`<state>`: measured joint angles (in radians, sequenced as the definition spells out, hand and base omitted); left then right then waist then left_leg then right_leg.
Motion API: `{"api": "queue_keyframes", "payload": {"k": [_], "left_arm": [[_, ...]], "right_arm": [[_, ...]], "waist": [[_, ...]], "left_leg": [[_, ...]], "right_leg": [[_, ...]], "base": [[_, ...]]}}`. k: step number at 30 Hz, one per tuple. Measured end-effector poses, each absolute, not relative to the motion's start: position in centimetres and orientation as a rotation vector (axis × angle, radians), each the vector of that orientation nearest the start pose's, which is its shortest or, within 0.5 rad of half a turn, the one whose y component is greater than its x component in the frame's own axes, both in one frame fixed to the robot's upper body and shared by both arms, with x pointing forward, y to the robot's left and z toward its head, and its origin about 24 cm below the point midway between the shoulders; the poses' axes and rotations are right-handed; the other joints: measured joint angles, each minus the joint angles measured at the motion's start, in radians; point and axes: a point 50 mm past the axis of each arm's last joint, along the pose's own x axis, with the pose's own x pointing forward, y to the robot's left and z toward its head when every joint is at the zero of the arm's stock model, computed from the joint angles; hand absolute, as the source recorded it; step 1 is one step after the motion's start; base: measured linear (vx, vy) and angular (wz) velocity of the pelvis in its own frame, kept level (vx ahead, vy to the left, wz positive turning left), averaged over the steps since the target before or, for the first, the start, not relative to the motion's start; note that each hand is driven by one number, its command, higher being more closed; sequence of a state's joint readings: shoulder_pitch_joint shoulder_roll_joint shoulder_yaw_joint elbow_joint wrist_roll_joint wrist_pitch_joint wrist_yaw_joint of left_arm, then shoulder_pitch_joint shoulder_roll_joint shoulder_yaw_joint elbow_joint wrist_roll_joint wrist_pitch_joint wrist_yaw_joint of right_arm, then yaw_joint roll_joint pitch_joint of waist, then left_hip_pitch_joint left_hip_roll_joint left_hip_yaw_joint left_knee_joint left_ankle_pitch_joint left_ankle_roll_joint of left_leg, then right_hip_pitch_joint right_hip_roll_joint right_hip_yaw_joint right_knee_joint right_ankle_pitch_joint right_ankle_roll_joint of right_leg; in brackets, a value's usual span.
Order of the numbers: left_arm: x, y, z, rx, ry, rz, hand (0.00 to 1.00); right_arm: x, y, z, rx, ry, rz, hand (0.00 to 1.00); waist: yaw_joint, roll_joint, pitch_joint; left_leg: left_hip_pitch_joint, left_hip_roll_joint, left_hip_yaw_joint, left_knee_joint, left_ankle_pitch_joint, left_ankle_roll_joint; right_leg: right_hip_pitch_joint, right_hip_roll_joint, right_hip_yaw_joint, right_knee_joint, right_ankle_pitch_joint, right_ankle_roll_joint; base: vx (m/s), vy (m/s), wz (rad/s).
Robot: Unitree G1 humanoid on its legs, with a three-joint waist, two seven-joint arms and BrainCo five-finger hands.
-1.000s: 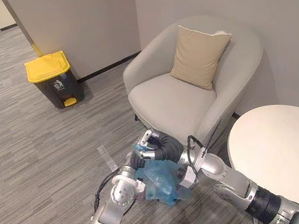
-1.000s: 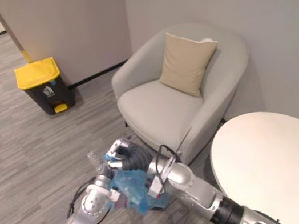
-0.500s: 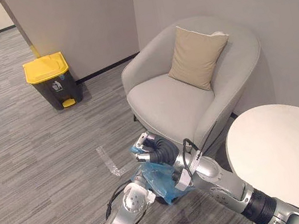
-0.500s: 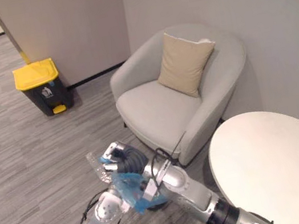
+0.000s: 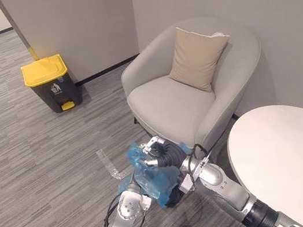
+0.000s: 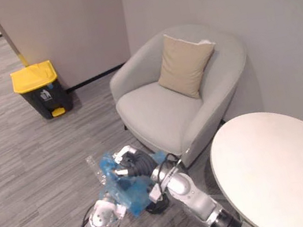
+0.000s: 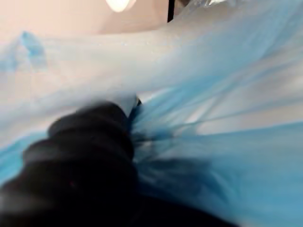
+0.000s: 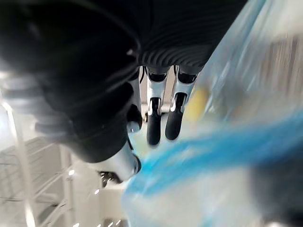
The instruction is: Gather rubbish on tea table into small bin, then transfer packed bag to large trash can.
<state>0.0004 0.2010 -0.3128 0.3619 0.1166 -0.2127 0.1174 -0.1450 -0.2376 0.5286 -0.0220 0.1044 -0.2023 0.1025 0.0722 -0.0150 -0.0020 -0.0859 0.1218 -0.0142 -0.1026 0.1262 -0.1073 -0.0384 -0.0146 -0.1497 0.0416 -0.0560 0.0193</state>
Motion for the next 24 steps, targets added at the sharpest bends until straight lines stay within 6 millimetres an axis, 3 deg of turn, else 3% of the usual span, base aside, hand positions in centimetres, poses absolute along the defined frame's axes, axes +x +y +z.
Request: {"api": "queue_keyframes", "payload": {"k": [7, 13, 16, 20, 24], "left_arm": [[22.1, 14.9, -3.0, 0.285, 0.171, -0.101, 1.00], [20.8, 16.2, -3.9, 0.243, 0.223, -0.008, 1.00], [19.3, 17.3, -5.4, 0.194, 0.306, 0.064, 1.00], [17.4, 19.1, -7.9, 0.145, 0.445, 0.156, 1.00], [14.7, 20.6, -10.8, 0.064, 0.624, 0.216, 1.00]], "right_arm": [[24.6, -9.5, 9.2, -0.440, -0.436, 0.388, 0.00], [23.6, -11.8, 8.1, -0.440, -0.396, 0.220, 0.00], [22.7, -14.1, 5.4, -0.327, -0.248, 0.079, 0.00], [21.7, -16.5, 0.0, -0.168, 0.023, -0.022, 0.00], [19.3, -18.5, -6.1, -0.152, 0.336, -0.066, 0.00]], "waist": [[0.001, 0.001, 0.000], [0.000, 0.009, -0.001], [-0.002, 0.022, -0.004], [-0.010, 0.025, -0.004], [-0.011, 0.025, -0.004]], "left_leg": [[0.002, -0.001, -0.004, 0.000, 0.000, 0.000], [0.003, -0.003, -0.006, 0.000, 0.000, 0.000], [0.009, -0.006, -0.007, 0.000, -0.001, 0.001], [0.024, -0.008, -0.007, -0.001, -0.008, -0.004], [0.021, -0.010, -0.009, -0.001, -0.017, -0.002]], "right_leg": [[0.005, 0.000, -0.004, 0.000, -0.001, 0.001], [0.006, -0.001, -0.006, 0.000, -0.002, 0.002], [0.012, -0.003, -0.007, 0.001, -0.004, 0.005], [0.026, -0.005, -0.009, -0.009, -0.013, 0.018], [0.027, -0.008, -0.013, -0.017, -0.015, 0.021]], "base": [[0.00, 0.000, 0.00], [0.00, 0.000, 0.00], [0.00, 0.000, 0.00], [-0.02, -0.001, 0.01], [0.00, -0.001, 0.02]]}}
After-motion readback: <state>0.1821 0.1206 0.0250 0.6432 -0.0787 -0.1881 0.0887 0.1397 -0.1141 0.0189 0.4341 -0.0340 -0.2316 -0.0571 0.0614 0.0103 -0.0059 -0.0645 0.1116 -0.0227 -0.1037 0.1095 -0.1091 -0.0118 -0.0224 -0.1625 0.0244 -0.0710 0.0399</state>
